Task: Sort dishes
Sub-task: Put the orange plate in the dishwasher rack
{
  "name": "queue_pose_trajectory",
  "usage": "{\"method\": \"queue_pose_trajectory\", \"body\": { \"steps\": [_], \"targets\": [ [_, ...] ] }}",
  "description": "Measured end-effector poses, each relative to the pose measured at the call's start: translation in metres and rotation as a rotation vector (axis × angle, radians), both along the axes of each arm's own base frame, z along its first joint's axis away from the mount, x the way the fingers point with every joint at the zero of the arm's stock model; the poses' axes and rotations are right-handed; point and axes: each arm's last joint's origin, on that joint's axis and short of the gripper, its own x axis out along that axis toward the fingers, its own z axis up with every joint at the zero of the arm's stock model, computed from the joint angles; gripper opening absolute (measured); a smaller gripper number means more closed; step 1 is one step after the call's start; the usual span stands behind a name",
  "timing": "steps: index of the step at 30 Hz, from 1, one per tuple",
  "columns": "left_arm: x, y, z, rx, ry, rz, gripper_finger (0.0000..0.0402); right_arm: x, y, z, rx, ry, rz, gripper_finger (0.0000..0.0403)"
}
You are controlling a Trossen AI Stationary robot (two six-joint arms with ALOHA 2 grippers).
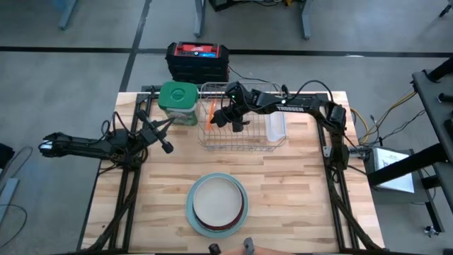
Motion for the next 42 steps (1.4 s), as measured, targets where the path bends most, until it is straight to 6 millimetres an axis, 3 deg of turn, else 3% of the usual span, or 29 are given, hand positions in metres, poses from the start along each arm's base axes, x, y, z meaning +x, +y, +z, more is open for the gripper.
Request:
{"method": "queue_pose_trajectory", "body": {
  "steps": [42],
  "targets": [
    [0.0012, -0.0001, -0.0009, 0.0, 0.01, 0.0, 0.0, 0.0013, -0.0006, 0.0016, 0.161, 0.008, -0.104, 0.0005]
  ]
}}
